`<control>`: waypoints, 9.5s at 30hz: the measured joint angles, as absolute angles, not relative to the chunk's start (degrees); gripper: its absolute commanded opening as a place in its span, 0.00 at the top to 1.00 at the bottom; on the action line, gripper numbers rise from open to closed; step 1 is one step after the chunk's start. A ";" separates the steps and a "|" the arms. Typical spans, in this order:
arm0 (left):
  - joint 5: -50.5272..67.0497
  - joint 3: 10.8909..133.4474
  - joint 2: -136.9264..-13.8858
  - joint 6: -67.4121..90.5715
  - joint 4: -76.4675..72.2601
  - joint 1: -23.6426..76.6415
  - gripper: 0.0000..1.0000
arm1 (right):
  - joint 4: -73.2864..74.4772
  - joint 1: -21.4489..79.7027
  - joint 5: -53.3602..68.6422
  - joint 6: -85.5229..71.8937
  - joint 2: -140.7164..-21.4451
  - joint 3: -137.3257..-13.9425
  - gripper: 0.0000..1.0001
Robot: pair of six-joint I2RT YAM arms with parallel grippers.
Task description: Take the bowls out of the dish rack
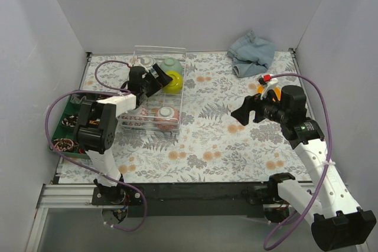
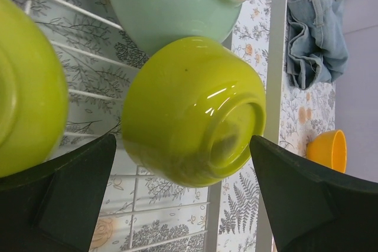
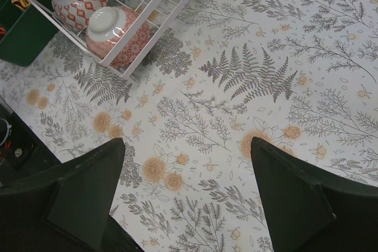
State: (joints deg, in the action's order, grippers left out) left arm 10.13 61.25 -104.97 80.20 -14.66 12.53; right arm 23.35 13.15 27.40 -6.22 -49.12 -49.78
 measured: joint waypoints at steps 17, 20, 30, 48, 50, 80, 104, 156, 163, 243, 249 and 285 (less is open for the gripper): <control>13.54 63.72 -110.80 83.83 -20.51 12.51 0.05 | 23.35 13.17 27.66 -5.34 -50.76 -49.76 0.07; 13.82 62.63 -110.80 84.44 -22.55 12.49 0.15 | 23.35 13.17 27.75 -5.26 -51.00 -49.76 0.07; 13.21 58.70 -110.41 87.55 -28.47 12.10 0.37 | 23.35 13.21 28.60 -4.89 -51.00 -49.69 0.08; 8.97 56.69 -102.85 85.21 -25.02 12.12 0.75 | 23.35 13.26 29.41 -4.56 -49.87 -48.86 0.09; 8.51 56.69 -101.73 83.48 -23.90 12.12 0.79 | 23.33 13.26 29.78 -4.56 -49.84 -48.86 0.09; 9.17 61.23 -75.31 29.71 4.12 22.11 0.90 | 23.46 17.37 38.24 -3.01 -58.13 -53.74 0.08; 6.52 52.01 -51.99 -0.34 22.96 44.10 0.95 | 28.99 29.85 52.90 9.91 -86.50 -83.55 0.08; 2.00 43.53 -51.48 8.10 16.49 51.48 0.06 | 47.59 33.78 51.03 24.10 -92.73 -79.18 0.99; -3.51 43.11 -48.75 26.50 16.10 51.48 0.02 | 41.17 31.35 27.22 16.93 -87.77 -75.92 0.99; -41.93 99.20 -120.36 35.66 28.34 25.47 0.02 | 19.35 25.36 -2.37 -8.75 -43.46 -41.32 0.02; -46.30 101.56 -125.82 30.85 26.37 25.47 0.02 | 20.14 25.36 -2.13 -8.14 -42.59 -40.34 0.02; -56.77 101.60 -129.75 23.92 22.44 26.37 0.61 | 21.17 25.36 -1.37 -5.58 -43.22 -39.42 0.03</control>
